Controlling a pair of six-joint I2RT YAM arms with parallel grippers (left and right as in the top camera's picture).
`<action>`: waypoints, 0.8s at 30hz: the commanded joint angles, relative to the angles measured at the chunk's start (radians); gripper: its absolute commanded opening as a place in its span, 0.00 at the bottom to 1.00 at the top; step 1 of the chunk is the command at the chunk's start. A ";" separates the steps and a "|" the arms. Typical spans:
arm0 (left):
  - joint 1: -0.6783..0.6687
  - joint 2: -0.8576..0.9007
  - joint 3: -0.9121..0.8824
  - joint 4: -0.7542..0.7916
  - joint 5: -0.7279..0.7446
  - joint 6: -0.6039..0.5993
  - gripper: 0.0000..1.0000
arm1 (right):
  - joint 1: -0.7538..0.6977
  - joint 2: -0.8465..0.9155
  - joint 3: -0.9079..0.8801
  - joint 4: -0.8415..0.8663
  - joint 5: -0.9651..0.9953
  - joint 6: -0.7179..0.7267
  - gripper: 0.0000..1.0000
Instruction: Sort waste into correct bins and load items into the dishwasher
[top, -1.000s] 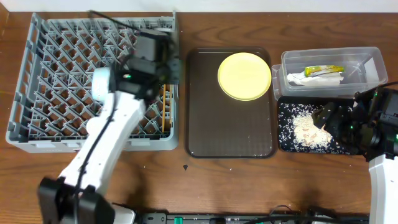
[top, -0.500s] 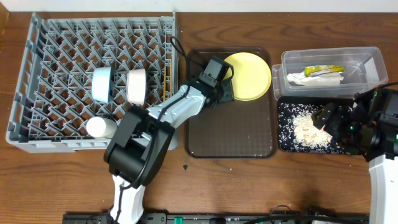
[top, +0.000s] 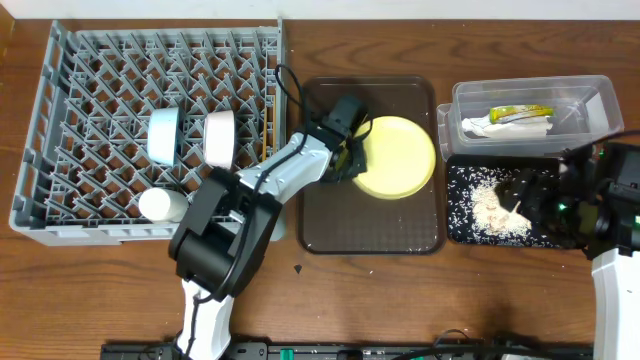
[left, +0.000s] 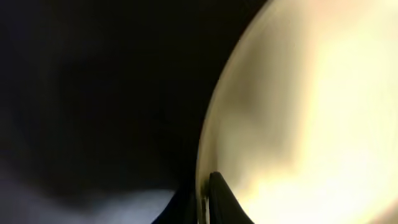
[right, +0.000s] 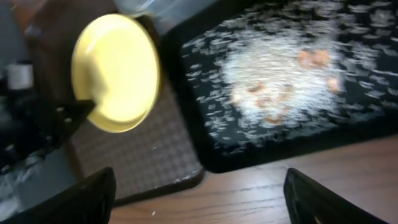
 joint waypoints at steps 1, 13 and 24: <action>0.022 -0.076 -0.032 -0.158 -0.110 0.121 0.08 | 0.092 -0.010 -0.004 0.008 -0.124 -0.105 0.81; 0.029 -0.482 -0.032 -0.311 -0.222 0.211 0.47 | 0.549 0.106 -0.370 0.604 0.057 0.057 0.74; 0.028 -0.805 -0.032 -0.500 -0.219 0.218 0.53 | 0.583 0.488 -0.386 0.915 0.127 0.206 0.45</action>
